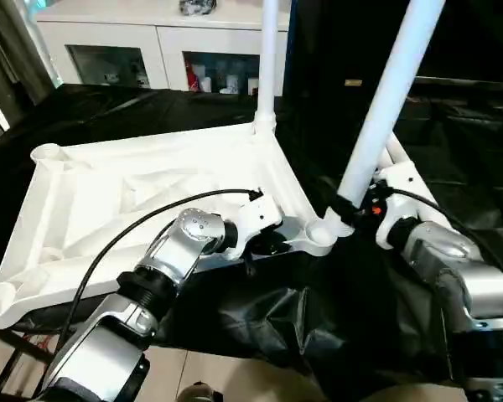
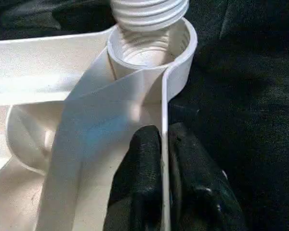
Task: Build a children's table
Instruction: Insert table leg to table base
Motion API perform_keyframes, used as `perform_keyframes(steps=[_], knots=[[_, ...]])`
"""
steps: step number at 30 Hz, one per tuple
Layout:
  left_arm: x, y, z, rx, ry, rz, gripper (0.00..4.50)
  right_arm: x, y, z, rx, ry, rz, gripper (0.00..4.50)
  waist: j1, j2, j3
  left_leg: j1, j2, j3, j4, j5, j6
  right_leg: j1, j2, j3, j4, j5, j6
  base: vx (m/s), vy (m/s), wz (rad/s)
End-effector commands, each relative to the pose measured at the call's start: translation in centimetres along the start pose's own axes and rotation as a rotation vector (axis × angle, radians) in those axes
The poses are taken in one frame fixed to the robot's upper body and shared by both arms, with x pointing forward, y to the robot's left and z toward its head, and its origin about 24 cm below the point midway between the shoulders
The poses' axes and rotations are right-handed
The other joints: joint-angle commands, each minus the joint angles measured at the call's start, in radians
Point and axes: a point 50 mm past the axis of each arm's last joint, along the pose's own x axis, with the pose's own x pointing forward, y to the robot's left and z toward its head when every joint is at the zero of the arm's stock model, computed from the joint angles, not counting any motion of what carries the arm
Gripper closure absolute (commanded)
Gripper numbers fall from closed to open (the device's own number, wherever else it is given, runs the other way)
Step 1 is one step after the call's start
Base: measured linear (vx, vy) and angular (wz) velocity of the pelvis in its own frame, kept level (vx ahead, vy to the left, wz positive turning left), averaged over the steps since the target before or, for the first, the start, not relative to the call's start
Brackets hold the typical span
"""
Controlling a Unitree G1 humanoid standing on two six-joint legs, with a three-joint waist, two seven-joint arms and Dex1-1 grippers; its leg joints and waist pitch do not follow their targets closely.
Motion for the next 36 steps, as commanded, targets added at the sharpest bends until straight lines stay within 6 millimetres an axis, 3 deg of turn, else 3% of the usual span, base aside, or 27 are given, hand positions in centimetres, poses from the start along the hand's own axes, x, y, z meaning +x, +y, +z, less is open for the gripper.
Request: perform_keyframes(steps=[1,8,9,11,12,21,27,36], knots=[[-0.3,0.3,-0.6,-0.007,0.047,0.009,4.34,0.5,0.2,0.1,-0.014,0.010,0.029,2.61,0.001,-0.007,-0.080,0.019,0.052,-0.026,-0.075,-0.275,0.001,0.050,-0.083,0.043,-0.084,-0.365,-0.157,0.000,0.000,0.00],[-0.8,0.5,-0.3,-0.020,0.043,0.001,4.50,1.9,0.8,-0.8,0.023,0.053,0.130,2.61,-0.003,-0.007,-0.080,0.018,0.053,-0.026,-0.074,-0.270,0.005,0.051,-0.085,0.043,-0.080,-0.350,-0.175,0.000,0.000,0.00],[-0.8,0.5,-0.2,-0.025,0.037,-0.001,4.50,2.3,0.9,-1.1,0.021,0.075,0.153,2.61,-0.002,-0.011,-0.082,0.018,0.054,-0.025,-0.074,-0.261,0.006,0.053,-0.084,0.044,-0.077,-0.331,-0.181,0.000,0.000,0.00],[-0.8,0.5,-0.1,-0.025,0.034,-0.001,4.50,2.4,1.1,-1.3,0.008,0.100,0.172,2.61,-0.003,-0.007,-0.081,0.017,0.054,-0.025,-0.074,-0.252,0.008,0.054,-0.083,0.044,-0.074,-0.309,-0.192,0.000,0.000,0.00],[-0.9,0.5,-0.1,-0.014,0.033,0.002,4.50,2.4,1.3,-1.3,0.001,0.113,0.192,2.61,-0.001,-0.016,-0.082,0.017,0.055,-0.024,-0.074,-0.241,0.014,0.055,-0.084,0.044,-0.072,-0.298,-0.194,0.000,0.000,0.00],[-1.5,0.2,0.1,0.009,0.019,-0.014,4.50,1.7,1.1,-1.3,-0.015,0.163,0.246,2.61,0.000,-0.010,-0.079,0.020,0.056,-0.025,-0.076,-0.269,0.008,0.051,-0.085,0.045,-0.081,-0.373,-0.166,0.000,0.000,0.00],[-2.3,0.2,0.4,0.053,0.035,-0.015,4.50,0.9,0.9,-0.8,-0.012,0.167,0.256,2.61,-0.001,-0.008,-0.081,0.019,0.057,-0.025,-0.077,-0.255,0.009,0.052,-0.081,0.046,-0.074,-0.321,-0.177,0.000,0.000,0.00],[-3.1,0.3,0.6,0.073,0.046,-0.014,4.50,0.5,1.3,-1.1,0.012,0.193,0.302,2.61,-0.001,-0.006,-0.079,0.019,0.056,-0.026,-0.078,-0.276,-0.001,0.049,-0.082,0.046,-0.079,-0.356,-0.168,0.000,0.000,0.00]])
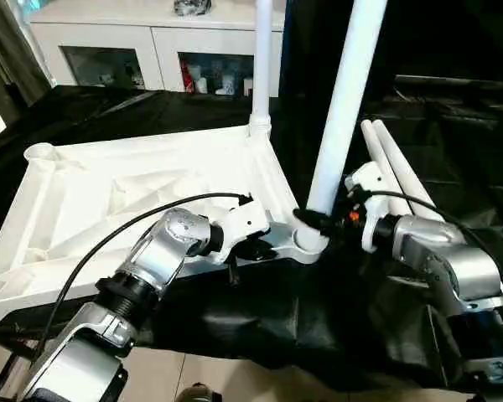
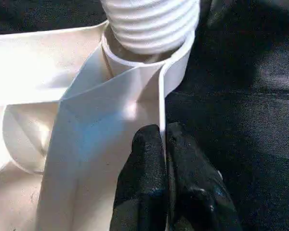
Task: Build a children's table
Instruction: Insert table leg to table base
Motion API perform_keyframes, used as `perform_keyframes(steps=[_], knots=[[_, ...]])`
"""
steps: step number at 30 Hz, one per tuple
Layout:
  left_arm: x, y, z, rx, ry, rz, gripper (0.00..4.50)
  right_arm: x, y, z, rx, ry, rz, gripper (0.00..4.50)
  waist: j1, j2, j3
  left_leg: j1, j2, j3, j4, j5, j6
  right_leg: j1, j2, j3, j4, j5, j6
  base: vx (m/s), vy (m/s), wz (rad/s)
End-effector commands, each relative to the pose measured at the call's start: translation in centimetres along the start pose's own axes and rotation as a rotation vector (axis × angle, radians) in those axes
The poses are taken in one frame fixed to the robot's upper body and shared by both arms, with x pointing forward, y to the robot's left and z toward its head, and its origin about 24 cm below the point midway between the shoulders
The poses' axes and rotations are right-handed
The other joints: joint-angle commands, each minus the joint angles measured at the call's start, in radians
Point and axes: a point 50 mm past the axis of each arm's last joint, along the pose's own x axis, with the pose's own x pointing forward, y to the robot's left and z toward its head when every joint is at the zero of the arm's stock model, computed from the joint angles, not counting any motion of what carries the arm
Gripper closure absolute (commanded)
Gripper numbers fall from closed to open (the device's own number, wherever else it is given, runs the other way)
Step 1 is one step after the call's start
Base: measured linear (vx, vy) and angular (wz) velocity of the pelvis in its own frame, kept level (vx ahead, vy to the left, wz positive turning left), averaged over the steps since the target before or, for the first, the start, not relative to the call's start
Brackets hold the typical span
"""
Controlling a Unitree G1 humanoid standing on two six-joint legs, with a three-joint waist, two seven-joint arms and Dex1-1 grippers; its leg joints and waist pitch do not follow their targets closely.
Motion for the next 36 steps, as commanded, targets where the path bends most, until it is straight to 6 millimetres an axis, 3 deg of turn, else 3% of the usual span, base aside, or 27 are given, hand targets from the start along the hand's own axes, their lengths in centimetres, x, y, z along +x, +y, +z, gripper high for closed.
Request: perform_keyframes(steps=[1,9,16,24,27,29,36], knots=[[-1.1,0.7,1.0,0.045,-0.010,0.037,4.50,-0.3,-0.1,-1.7,0.053,0.079,-0.008,2.61,0.003,-0.004,-0.078,0.019,0.056,-0.026,-0.077,-0.271,-0.002,0.050,-0.082,0.046,-0.077,-0.346,-0.171,0.000,0.000,0.00],[-0.7,0.0,1.3,0.036,-0.030,0.012,4.50,0.7,-0.4,-2.3,0.056,0.095,-0.030,2.61,0.003,0.000,-0.080,0.020,0.055,-0.026,-0.076,-0.267,-0.006,0.051,-0.082,0.046,-0.074,-0.309,-0.191,0.000,0.000,0.00],[-0.9,-0.1,1.4,0.034,-0.028,0.003,4.50,1.0,-0.5,-2.3,0.094,0.079,-0.022,2.61,-0.001,-0.002,-0.077,0.020,0.056,-0.027,-0.078,-0.282,-0.008,0.051,-0.083,0.046,-0.077,-0.341,-0.179,0.000,0.000,0.00],[-0.9,0.2,1.4,0.016,-0.033,0.034,4.50,-0.9,-1.0,-3.8,0.194,0.012,-0.076,2.61,0.007,-0.002,-0.080,0.018,0.056,-0.025,-0.077,-0.253,0.007,0.053,-0.083,0.046,-0.075,-0.293,-0.189,0.000,0.000,0.00],[-0.9,0.2,1.4,0.014,-0.032,0.036,4.50,-1.6,-0.9,-4.9,0.241,-0.029,-0.114,2.61,0.007,0.000,-0.079,0.019,0.056,-0.025,-0.077,-0.271,0.003,0.051,-0.082,0.045,-0.078,-0.315,-0.185,0.000,0.000,0.00],[-0.9,0.2,1.5,0.014,-0.031,0.037,4.50,-2.0,-0.7,-5.5,0.261,-0.043,-0.129,2.61,0.007,0.007,-0.079,0.020,0.057,-0.027,-0.080,-0.286,-0.003,0.051,-0.083,0.045,-0.081,-0.321,-0.179,0.000,0.000,0.00],[-0.8,0.6,1.6,0.013,-0.025,0.063,4.50,-2.7,0.6,-7.4,0.236,-0.044,-0.164,2.61,0.007,0.004,-0.077,0.020,0.056,-0.028,-0.082,-0.310,-0.001,0.049,-0.084,0.044,-0.088,-0.380,-0.158,0.000,0.000,0.00]])
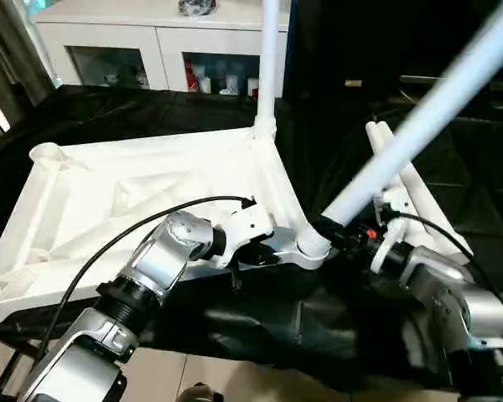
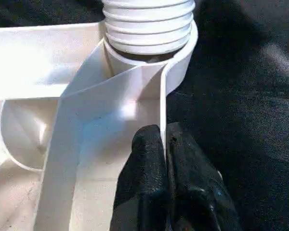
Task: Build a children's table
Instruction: Insert table leg to table base
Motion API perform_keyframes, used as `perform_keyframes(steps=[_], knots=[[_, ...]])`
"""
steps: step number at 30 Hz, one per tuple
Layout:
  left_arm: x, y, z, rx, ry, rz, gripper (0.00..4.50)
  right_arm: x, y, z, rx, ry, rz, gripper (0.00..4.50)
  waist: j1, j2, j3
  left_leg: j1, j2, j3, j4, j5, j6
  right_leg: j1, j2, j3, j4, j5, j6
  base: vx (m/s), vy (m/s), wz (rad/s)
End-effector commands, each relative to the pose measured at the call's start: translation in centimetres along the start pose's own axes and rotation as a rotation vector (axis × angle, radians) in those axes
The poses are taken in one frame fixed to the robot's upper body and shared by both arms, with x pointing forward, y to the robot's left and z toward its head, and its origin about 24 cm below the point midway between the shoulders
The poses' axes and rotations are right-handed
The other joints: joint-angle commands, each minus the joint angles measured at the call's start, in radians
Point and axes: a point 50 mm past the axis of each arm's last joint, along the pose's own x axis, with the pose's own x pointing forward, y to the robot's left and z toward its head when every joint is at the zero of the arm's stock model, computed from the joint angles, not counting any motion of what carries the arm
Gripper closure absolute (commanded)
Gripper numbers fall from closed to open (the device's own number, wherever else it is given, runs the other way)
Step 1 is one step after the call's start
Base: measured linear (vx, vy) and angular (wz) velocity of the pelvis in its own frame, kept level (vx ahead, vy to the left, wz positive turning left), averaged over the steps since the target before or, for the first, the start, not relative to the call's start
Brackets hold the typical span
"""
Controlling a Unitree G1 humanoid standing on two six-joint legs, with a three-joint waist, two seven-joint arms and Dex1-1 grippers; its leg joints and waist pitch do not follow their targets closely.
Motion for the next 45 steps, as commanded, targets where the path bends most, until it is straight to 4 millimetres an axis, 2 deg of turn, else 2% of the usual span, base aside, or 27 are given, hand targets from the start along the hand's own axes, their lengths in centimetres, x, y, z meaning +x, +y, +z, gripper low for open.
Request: perform_keyframes(steps=[1,2,3,4,7,11,13,14,15,17,18,21,22,29,34,36,40,45], knots=[[-1.2,1.4,1.2,0.039,-0.027,0.086,4.50,-1.1,-0.4,-3.3,-0.002,0.154,-0.075,2.61,0.001,-0.003,-0.072,0.020,0.055,-0.028,-0.080,-0.311,-0.001,0.047,-0.084,0.045,-0.085,-0.387,-0.156,0.000,0.000,0.00],[-1.2,1.4,1.2,0.040,-0.026,0.087,4.50,-1.2,-0.4,-3.4,-0.018,0.161,-0.074,2.61,0.002,-0.003,-0.072,0.020,0.055,-0.028,-0.081,-0.310,0.000,0.046,-0.084,0.045,-0.087,-0.400,-0.149,0.000,0.000,0.00],[-1.2,1.4,1.2,0.040,-0.025,0.087,4.50,-1.2,-0.2,-3.5,-0.041,0.175,-0.072,2.61,0.003,0.011,-0.073,0.019,0.055,-0.031,-0.081,-0.314,-0.002,0.045,-0.084,0.044,-0.085,-0.407,-0.146,0.000,0.000,0.00],[-1.2,1.4,1.2,0.041,-0.025,0.086,4.50,-1.1,0.0,-3.5,-0.072,0.189,-0.072,2.61,0.000,0.003,-0.072,0.019,0.054,-0.029,-0.081,-0.321,-0.001,0.045,-0.082,0.044,-0.089,-0.410,-0.140,0.000,0.000,0.00],[-1.2,1.4,1.3,0.041,-0.025,0.084,4.50,-0.8,0.1,-3.3,-0.113,0.205,-0.074,2.61,-0.001,0.004,-0.071,0.019,0.054,-0.030,-0.082,-0.323,0.000,0.045,-0.081,0.044,-0.089,-0.420,-0.135,0.000,0.000,0.00],[-1.1,1.2,1.2,0.044,-0.024,0.077,4.50,0.3,0.3,-2.6,-0.185,0.231,-0.040,2.61,-0.006,0.004,-0.068,0.023,0.052,-0.032,-0.083,-0.356,-0.005,0.041,-0.082,0.041,-0.096,-0.490,-0.117,0.000,0.000,0.00],[-1.0,1.1,1.2,0.043,-0.024,0.073,4.50,0.9,0.2,-2.2,-0.203,0.242,-0.026,2.61,-0.010,-0.004,-0.067,0.024,0.052,-0.031,-0.083,-0.360,-0.003,0.040,-0.082,0.041,-0.100,-0.518,-0.105,0.000,0.000,0.00],[-1.0,1.1,1.1,0.043,-0.024,0.072,4.50,1.0,0.2,-2.2,-0.205,0.246,-0.024,2.61,-0.011,-0.001,-0.067,0.023,0.052,-0.032,-0.083,-0.359,-0.002,0.040,-0.083,0.041,-0.101,-0.526,-0.102,0.000,0.000,0.00],[-1.0,1.0,1.1,0.043,-0.024,0.070,4.50,1.2,0.1,-2.1,-0.210,0.258,-0.011,2.61,-0.013,-0.007,-0.067,0.023,0.051,-0.031,-0.082,-0.358,0.001,0.040,-0.083,0.040,-0.102,-0.529,-0.099,0.000,0.000,0.00],[-0.9,0.9,1.1,0.044,-0.024,0.065,4.50,1.5,0.1,-2.1,-0.220,0.283,0.020,2.61,-0.017,-0.004,-0.067,0.023,0.051,-0.032,-0.082,-0.354,0.004,0.039,-0.082,0.040,-0.102,-0.530,-0.098,0.000,0.000,0.00],[-0.9,0.9,1.1,0.046,-0.023,0.058,4.50,1.7,0.0,-2.1,-0.223,0.300,0.045,2.61,-0.019,-0.010,-0.068,0.021,0.051,-0.032,-0.082,-0.349,0.006,0.041,-0.082,0.040,-0.101,-0.523,-0.100,0.000,0.000,0.00],[-0.9,0.8,1.1,0.050,-0.020,0.049,4.50,1.9,-0.1,-2.2,-0.222,0.324,0.087,2.61,-0.023,-0.005,-0.067,0.022,0.051,-0.030,-0.081,-0.344,0.010,0.038,-0.082,0.042,-0.101,-0.514,-0.108,0.000,0.000,0.00],[-0.9,0.7,1.1,0.059,-0.018,0.038,4.50,2.0,-0.4,-2.3,-0.225,0.346,0.117,2.61,-0.026,-0.009,-0.069,0.017,0.052,-0.032,-0.081,-0.336,0.014,0.044,-0.084,0.040,-0.096,-0.498,-0.117,0.000,0.000,0.00],[-1.0,0.3,1.4,0.088,-0.012,-0.022,4.50,2.1,-1.1,-2.3,-0.263,0.412,0.233,2.61,-0.025,-0.009,-0.072,0.020,0.055,-0.029,-0.079,-0.330,0.019,0.044,-0.083,0.042,-0.091,-0.447,-0.148,0.000,0.000,0.00],[-1.4,-0.1,1.6,0.109,-0.015,-0.078,4.50,2.1,-1.6,-2.0,-0.299,0.463,0.302,2.61,-0.023,-0.010,-0.074,0.017,0.056,-0.026,-0.079,-0.303,0.028,0.049,-0.081,0.043,-0.082,-0.366,-0.184,0.000,0.000,0.00],[-1.6,-0.3,1.7,0.109,-0.016,-0.107,4.50,2.2,-2.0,-1.9,-0.310,0.480,0.329,2.61,-0.025,-0.011,-0.072,0.014,0.056,-0.027,-0.079,-0.306,0.030,0.052,-0.082,0.041,-0.080,-0.364,-0.195,0.000,0.000,0.00],[-1.9,-0.6,1.6,0.103,-0.013,-0.131,4.50,2.3,-2.2,-2.0,-0.313,0.495,0.353,2.61,-0.025,-0.010,-0.069,0.017,0.058,-0.027,-0.080,-0.306,0.033,0.050,-0.081,0.042,-0.079,-0.364,-0.202,0.000,0.000,0.00],[-2.0,-0.7,1.6,0.100,-0.014,-0.133,4.50,2.4,-2.0,-2.1,-0.297,0.485,0.359,2.61,-0.028,-0.011,-0.064,0.019,0.057,-0.027,-0.084,-0.338,0.028,0.047,-0.080,0.042,-0.084,-0.406,-0.192,0.000,0.000,0.00]])
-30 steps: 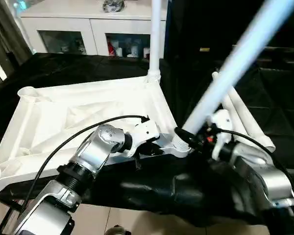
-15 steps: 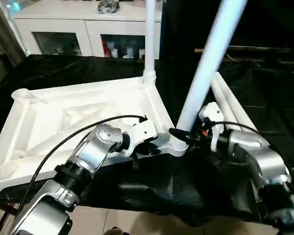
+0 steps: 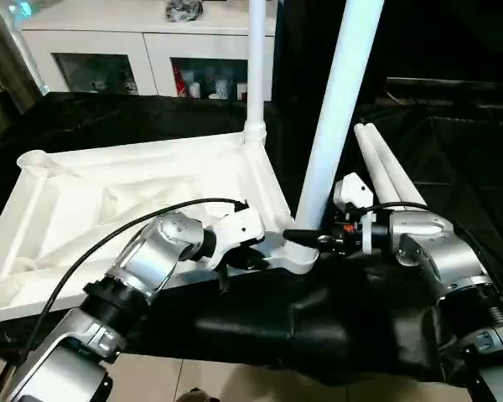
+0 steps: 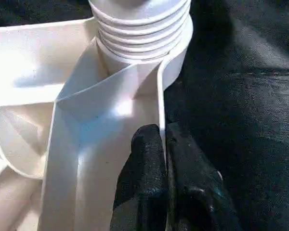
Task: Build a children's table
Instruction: Insert table leg to table base
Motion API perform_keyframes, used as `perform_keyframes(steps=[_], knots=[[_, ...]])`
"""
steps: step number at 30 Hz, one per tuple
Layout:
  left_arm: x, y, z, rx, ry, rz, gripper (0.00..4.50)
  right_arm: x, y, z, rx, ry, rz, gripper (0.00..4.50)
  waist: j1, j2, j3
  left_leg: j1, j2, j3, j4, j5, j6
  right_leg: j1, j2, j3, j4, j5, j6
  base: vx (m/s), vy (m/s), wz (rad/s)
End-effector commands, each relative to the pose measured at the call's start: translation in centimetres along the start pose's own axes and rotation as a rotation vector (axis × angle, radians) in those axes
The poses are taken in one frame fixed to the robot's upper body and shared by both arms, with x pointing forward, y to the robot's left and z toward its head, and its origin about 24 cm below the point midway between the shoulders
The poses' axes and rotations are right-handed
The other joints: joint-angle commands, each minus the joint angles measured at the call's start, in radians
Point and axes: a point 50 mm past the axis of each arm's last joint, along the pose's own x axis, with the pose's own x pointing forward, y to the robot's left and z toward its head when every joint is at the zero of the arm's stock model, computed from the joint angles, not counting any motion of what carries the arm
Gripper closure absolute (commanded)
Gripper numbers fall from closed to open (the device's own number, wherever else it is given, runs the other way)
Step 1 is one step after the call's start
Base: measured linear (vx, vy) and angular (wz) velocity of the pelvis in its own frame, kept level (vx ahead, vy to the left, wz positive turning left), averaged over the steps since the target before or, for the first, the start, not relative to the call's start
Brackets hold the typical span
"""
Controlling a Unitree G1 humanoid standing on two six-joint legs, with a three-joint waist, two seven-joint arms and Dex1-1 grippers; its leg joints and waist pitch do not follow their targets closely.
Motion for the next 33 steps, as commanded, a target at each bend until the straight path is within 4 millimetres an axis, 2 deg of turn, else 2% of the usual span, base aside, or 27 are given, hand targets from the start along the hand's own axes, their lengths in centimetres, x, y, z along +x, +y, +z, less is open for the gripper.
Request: perform_keyframes(steps=[1,2,4,6,7,8,10,11,13,14,15,17,18,20,21,24,29,32,33], knots=[[-0.6,-0.5,2.4,0.091,-0.084,-0.083,4.50,-0.6,0.6,-5.1,0.157,0.202,-0.041,2.61,0.005,-0.007,-0.053,0.018,0.057,-0.028,-0.082,-0.345,0.025,0.044,-0.081,0.044,-0.085,-0.428,-0.183,0.000,0.000,0.00],[-0.5,-0.2,2.5,0.079,-0.090,-0.049,4.50,-0.5,0.5,-4.9,0.158,0.184,-0.067,2.61,0.004,-0.011,-0.050,0.017,0.057,-0.028,-0.084,-0.349,0.025,0.042,-0.081,0.045,-0.087,-0.439,-0.177,0.000,0.000,0.00],[-0.4,0.6,3.0,0.041,-0.107,0.028,4.50,-0.3,-0.1,-4.8,0.161,0.175,-0.164,2.61,0.002,-0.014,-0.048,0.016,0.056,-0.028,-0.084,-0.350,0.024,0.042,-0.081,0.045,-0.089,-0.453,-0.172,0.000,0.000,0.00],[-0.3,0.9,3.3,0.024,-0.117,0.066,4.50,-0.2,-0.4,-4.9,0.162,0.181,-0.225,2.61,-0.001,-0.011,-0.045,0.020,0.054,-0.030,-0.085,-0.371,0.014,0.037,-0.082,0.042,-0.093,-0.497,-0.163,0.000,0.000,0.00],[-0.4,1.4,3.6,0.010,-0.125,0.108,4.50,0.0,-0.6,-5.0,0.177,0.174,-0.274,2.61,-0.006,-0.015,-0.038,0.023,0.052,-0.032,-0.086,-0.400,0.006,0.032,-0.082,0.041,-0.101,-0.560,-0.139,0.000,0.000,0.00],[-0.4,1.4,3.6,0.010,-0.125,0.108,4.50,0.0,-0.6,-5.0,0.177,0.174,-0.274,2.61,-0.008,-0.014,-0.039,0.028,0.050,-0.035,-0.086,-0.422,0.002,0.031,-0.083,0.038,-0.107,-0.601,-0.122,0.000,0.000,0.00],[-0.4,2.1,4.1,-0.015,-0.131,0.173,4.50,0.3,-0.6,-5.0,0.214,0.146,-0.330,2.61,-0.013,-0.015,-0.037,0.024,0.051,-0.037,-0.089,-0.432,-0.002,0.032,-0.083,0.037,-0.108,-0.611,-0.112,0.000,0.000,0.00],[-0.4,2.5,4.4,-0.030,-0.136,0.210,4.50,0.6,-0.5,-5.0,0.240,0.133,-0.359,2.61,-0.017,-0.014,-0.033,0.031,0.051,-0.038,-0.090,-0.458,-0.008,0.024,-0.080,0.035,-0.116,-0.627,-0.100,0.000,0.000,0.00],[0.3,3.4,5.5,-0.098,-0.142,0.309,4.50,2.3,-0.2,-5.3,0.350,0.112,-0.456,2.61,-0.020,-0.009,-0.030,0.033,0.049,-0.042,-0.092,-0.476,-0.016,0.024,-0.080,0.032,-0.117,-0.624,-0.100,0.000,0.000,0.00],[0.5,3.5,5.7,-0.117,-0.137,0.330,4.50,2.7,-0.3,-5.4,0.365,0.115,-0.487,2.61,-0.023,-0.012,-0.029,0.032,0.049,-0.041,-0.094,-0.479,-0.018,0.026,-0.078,0.030,-0.119,-0.620,-0.100,0.000,0.000,0.00],[1.3,3.8,6.0,-0.155,-0.112,0.392,4.50,3.8,-0.5,-5.7,0.394,0.132,-0.577,2.61,-0.028,-0.011,-0.030,0.026,0.051,-0.048,-0.097,-0.485,-0.025,0.034,-0.084,0.022,-0.117,-0.608,-0.098,0.000,0.000,0.00],[1.7,3.9,6.1,-0.165,-0.102,0.424,4.50,4.3,-0.6,-5.7,0.404,0.133,-0.618,2.61,-0.031,-0.010,-0.026,0.024,0.049,-0.049,-0.098,-0.495,-0.025,0.034,-0.086,0.016,-0.122,-0.617,-0.092,0.000,0.000,0.00],[2.2,4.0,6.1,-0.173,-0.091,0.451,4.50,4.9,-0.6,-5.6,0.429,0.126,-0.656,2.61,-0.034,-0.008,-0.026,0.029,0.049,-0.048,-0.097,-0.511,-0.022,0.034,-0.088,0.008,-0.130,-0.629,-0.081,0.000,0.000,0.00],[2.8,4.2,6.4,-0.198,-0.099,0.505,4.50,5.9,-0.6,-5.5,0.465,0.122,-0.719,2.61,-0.038,-0.006,-0.024,0.030,0.048,-0.048,-0.098,-0.526,-0.020,0.033,-0.090,0.001,-0.136,-0.627,-0.070,0.000,0.000,0.00],[2.9,4.2,6.4,-0.202,-0.100,0.513,4.50,6.0,-0.5,-5.5,0.469,0.122,-0.729,2.61,-0.040,-0.004,-0.025,0.037,0.048,-0.048,-0.099,-0.540,-0.022,0.030,-0.088,-0.003,-0.140,-0.615,-0.071,0.000,0.000,0.00],[3.1,4.8,6.9,-0.236,-0.118,0.563,4.50,6.7,-0.4,-5.2,0.500,0.124,-0.792,2.61,-0.042,-0.005,-0.026,0.038,0.048,-0.048,-0.104,-0.548,-0.024,0.032,-0.091,-0.003,-0.142,-0.592,-0.065,0.000,0.000,0.00],[3.2,4.8,6.9,-0.238,-0.103,0.552,4.50,7.4,-0.3,-4.8,0.504,0.120,-0.798,2.61,-0.038,-0.001,-0.027,0.032,0.054,-0.046,-0.113,-0.521,-0.020,0.037,-0.094,0.005,-0.136,-0.516,-0.091,0.000,0.000,0.00],[3.4,4.7,6.9,-0.241,-0.102,0.544,4.50,7.5,-0.4,-4.7,0.503,0.120,-0.803,2.61,-0.037,-0.001,-0.026,0.032,0.055,-0.045,-0.114,-0.522,-0.024,0.039,-0.095,0.007,-0.131,-0.495,-0.108,0.000,0.000,0.00],[3.5,4.7,6.9,-0.241,-0.102,0.540,4.50,7.6,-0.4,-4.6,0.500,0.123,-0.802,2.61,-0.036,-0.001,-0.027,0.035,0.054,-0.043,-0.114,-0.523,-0.024,0.037,-0.095,0.008,-0.133,-0.499,-0.109,0.000,0.000,0.00]])
